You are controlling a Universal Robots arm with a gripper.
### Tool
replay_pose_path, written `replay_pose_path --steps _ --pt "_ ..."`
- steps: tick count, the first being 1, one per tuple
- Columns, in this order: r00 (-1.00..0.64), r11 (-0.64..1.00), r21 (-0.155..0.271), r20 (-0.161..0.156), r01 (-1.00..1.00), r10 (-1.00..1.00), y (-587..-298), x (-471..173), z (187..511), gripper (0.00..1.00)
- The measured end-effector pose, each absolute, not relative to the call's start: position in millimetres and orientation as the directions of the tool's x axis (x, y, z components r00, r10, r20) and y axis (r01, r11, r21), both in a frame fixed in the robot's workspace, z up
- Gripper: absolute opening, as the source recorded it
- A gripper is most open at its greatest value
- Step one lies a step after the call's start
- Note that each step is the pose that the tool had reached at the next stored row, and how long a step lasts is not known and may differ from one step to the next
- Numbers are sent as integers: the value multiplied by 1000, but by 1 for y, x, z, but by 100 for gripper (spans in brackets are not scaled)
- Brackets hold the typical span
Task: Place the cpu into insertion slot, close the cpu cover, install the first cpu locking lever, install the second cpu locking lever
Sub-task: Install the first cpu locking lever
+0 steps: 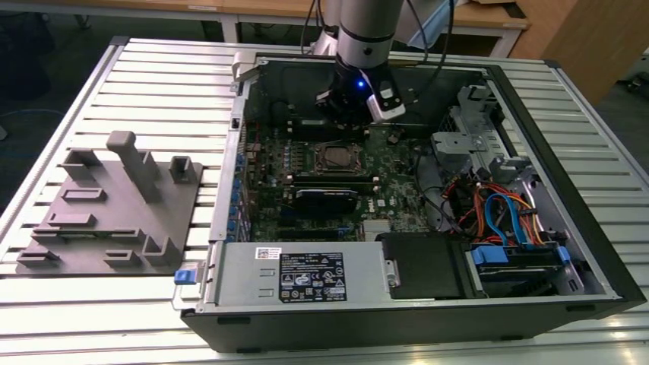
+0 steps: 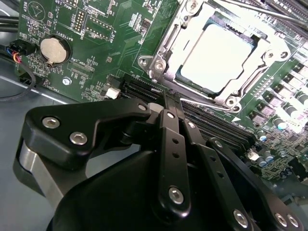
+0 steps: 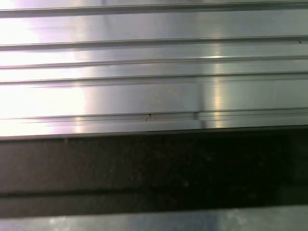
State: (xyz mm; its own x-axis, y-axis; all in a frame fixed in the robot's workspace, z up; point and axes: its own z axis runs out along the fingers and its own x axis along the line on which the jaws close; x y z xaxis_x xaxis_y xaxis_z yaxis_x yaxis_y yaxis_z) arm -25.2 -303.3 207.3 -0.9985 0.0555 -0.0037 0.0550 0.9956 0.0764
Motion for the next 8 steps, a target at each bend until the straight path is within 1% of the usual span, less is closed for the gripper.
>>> replay_pose_path --steps 8 --pt "-998 996 76 -4 55 56 -303 -25 207 10"
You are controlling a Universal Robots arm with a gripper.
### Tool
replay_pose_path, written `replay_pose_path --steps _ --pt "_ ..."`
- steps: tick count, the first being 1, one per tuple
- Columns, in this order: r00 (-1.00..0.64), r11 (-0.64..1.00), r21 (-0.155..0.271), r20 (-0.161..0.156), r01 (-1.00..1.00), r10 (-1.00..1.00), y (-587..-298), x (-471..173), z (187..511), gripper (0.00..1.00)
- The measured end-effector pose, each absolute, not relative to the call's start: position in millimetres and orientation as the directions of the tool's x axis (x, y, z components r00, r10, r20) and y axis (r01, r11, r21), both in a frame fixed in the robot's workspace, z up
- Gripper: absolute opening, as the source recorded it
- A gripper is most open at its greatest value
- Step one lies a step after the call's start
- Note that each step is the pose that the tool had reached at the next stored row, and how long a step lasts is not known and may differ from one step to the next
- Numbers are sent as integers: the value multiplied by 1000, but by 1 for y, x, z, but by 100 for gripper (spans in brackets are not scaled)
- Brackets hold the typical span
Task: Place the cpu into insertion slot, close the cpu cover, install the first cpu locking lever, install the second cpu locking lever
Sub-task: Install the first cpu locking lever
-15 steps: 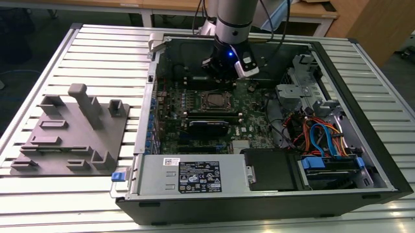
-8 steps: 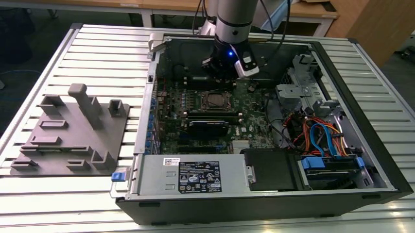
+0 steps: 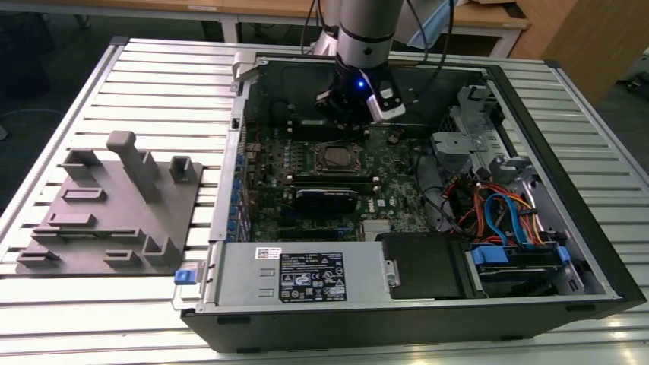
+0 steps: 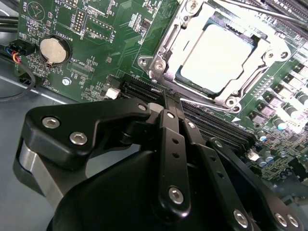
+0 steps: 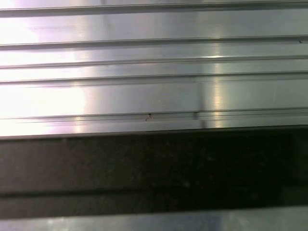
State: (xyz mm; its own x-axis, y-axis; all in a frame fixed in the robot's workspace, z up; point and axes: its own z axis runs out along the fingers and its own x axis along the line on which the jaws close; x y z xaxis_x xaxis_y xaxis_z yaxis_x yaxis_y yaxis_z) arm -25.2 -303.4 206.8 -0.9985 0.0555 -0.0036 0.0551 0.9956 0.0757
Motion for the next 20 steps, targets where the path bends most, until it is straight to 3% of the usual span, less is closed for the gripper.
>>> replay_pose_path --steps 20 --pt "-998 996 65 -4 55 55 -304 -25 202 10"
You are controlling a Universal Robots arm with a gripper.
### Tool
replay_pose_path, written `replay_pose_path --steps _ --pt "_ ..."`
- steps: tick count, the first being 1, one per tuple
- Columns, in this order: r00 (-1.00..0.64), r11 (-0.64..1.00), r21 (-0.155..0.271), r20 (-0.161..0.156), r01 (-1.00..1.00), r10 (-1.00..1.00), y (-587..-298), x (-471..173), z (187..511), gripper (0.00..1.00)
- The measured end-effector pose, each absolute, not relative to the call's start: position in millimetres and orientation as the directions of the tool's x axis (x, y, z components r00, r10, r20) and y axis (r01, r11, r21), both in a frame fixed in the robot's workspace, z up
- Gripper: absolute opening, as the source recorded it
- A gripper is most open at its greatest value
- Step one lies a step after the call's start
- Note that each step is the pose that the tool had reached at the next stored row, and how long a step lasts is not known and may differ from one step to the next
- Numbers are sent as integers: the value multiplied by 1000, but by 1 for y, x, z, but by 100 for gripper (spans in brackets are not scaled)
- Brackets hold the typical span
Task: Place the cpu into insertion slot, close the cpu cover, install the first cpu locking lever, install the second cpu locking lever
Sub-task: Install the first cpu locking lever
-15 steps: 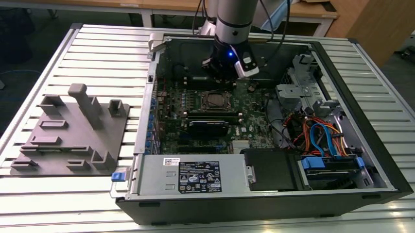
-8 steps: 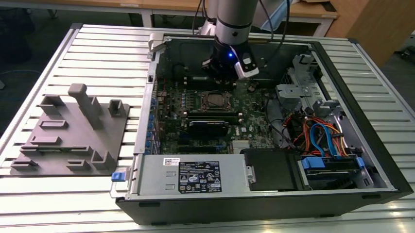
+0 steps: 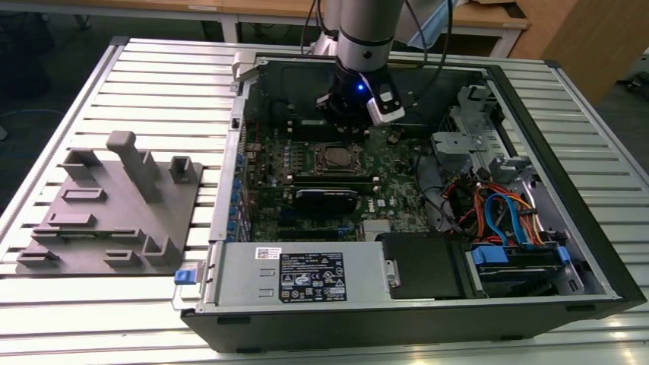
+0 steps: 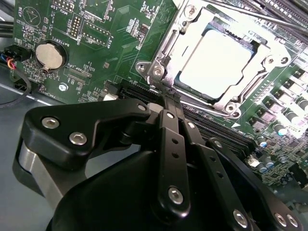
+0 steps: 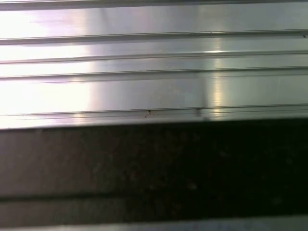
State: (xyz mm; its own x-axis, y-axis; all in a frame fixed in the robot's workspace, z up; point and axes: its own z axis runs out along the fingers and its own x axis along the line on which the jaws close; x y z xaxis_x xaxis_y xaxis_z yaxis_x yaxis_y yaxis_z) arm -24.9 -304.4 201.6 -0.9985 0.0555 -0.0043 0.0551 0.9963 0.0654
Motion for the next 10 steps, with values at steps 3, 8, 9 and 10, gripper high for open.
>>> replay_pose_path --steps 3,8,9,10 --pt "-998 996 64 -4 55 55 -305 -25 201 10" --pt "-998 997 61 -4 55 55 -305 -25 201 10" --pt "-998 997 60 -4 55 55 -305 -25 201 10" --pt "-998 997 60 -4 55 55 -305 -25 201 10"
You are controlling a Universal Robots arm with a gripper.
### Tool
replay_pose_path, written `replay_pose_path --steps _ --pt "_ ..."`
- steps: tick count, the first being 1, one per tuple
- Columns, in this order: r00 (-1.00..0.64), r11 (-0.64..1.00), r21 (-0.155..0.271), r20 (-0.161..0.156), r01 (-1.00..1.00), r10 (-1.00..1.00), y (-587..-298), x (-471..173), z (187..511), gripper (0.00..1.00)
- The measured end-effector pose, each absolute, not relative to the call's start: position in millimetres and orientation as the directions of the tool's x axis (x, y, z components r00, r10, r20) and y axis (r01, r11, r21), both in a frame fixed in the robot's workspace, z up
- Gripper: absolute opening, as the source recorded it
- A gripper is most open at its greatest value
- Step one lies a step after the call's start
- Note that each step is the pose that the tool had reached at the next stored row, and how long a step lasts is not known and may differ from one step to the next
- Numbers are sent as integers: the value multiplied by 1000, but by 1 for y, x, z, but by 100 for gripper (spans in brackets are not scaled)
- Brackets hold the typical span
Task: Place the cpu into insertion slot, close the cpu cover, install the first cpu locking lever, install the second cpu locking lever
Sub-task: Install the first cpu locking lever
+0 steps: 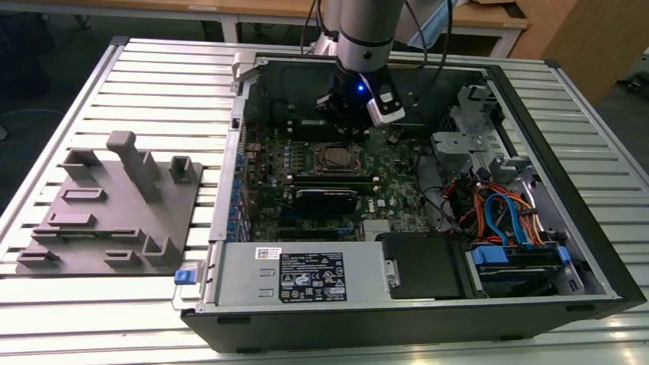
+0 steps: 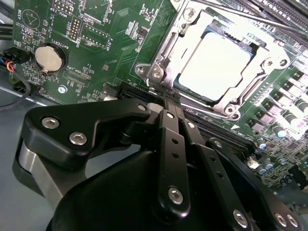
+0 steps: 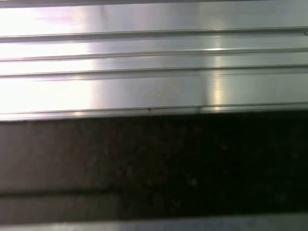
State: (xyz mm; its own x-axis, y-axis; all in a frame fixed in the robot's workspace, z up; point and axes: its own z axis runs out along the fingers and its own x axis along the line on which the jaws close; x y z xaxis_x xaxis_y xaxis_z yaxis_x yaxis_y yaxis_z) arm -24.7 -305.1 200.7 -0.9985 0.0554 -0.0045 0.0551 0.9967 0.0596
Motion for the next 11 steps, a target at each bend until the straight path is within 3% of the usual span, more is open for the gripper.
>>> replay_pose_path --steps 11 --pt "-998 997 60 -5 55 55 -306 -25 201 10"
